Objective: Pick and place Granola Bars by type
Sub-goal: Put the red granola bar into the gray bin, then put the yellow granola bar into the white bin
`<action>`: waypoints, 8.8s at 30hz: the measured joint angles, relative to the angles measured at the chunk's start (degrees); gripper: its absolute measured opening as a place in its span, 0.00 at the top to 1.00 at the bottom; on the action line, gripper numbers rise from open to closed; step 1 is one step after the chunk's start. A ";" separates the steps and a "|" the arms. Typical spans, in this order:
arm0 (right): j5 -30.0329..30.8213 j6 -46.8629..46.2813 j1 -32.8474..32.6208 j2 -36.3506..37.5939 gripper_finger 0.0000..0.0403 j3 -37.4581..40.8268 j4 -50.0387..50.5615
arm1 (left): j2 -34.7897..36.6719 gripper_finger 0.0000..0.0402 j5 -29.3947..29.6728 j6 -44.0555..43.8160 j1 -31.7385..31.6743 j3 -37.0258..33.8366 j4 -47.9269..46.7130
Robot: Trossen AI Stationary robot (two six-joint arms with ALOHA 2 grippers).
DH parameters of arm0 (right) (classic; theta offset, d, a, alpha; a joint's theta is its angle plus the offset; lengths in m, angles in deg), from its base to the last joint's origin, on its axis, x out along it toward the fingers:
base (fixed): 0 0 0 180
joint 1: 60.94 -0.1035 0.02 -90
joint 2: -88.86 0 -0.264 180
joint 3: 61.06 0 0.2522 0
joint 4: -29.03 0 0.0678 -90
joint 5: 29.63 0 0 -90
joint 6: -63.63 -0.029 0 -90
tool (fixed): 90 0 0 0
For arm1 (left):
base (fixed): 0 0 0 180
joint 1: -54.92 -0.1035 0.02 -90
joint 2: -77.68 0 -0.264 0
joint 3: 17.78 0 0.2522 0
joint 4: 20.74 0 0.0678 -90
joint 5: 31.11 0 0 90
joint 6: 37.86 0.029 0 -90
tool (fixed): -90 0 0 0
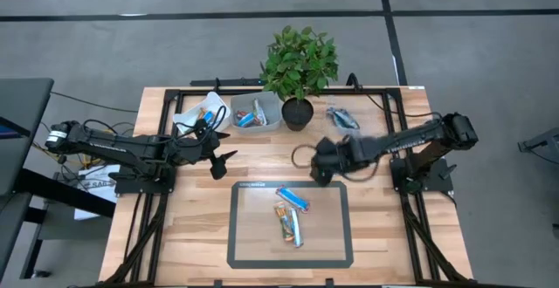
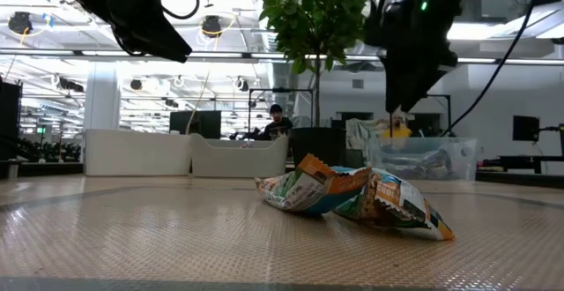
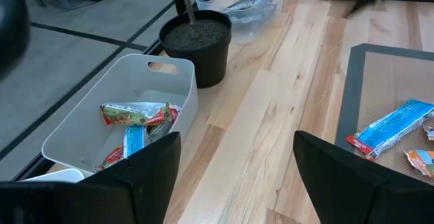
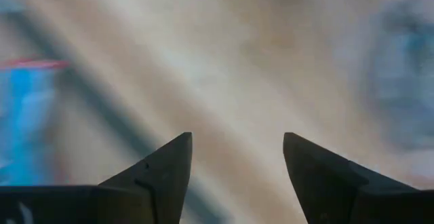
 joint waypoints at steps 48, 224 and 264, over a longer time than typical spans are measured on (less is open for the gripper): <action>-21.54 5.97 -7.88 -25.70 0.75 -10.38 -19.69 | -0.01 0.31 -0.44 0.46 0.02 0.00 -1.40; -22.76 -23.76 -18.13 -38.68 0.74 -30.78 -6.68 | -0.02 0.31 -8.63 3.93 0.02 0.00 -2.04; 5.90 22.19 1.31 -23.64 0.93 -30.73 -24.83 | 0.43 0.31 2.17 -4.26 -0.15 -0.02 15.79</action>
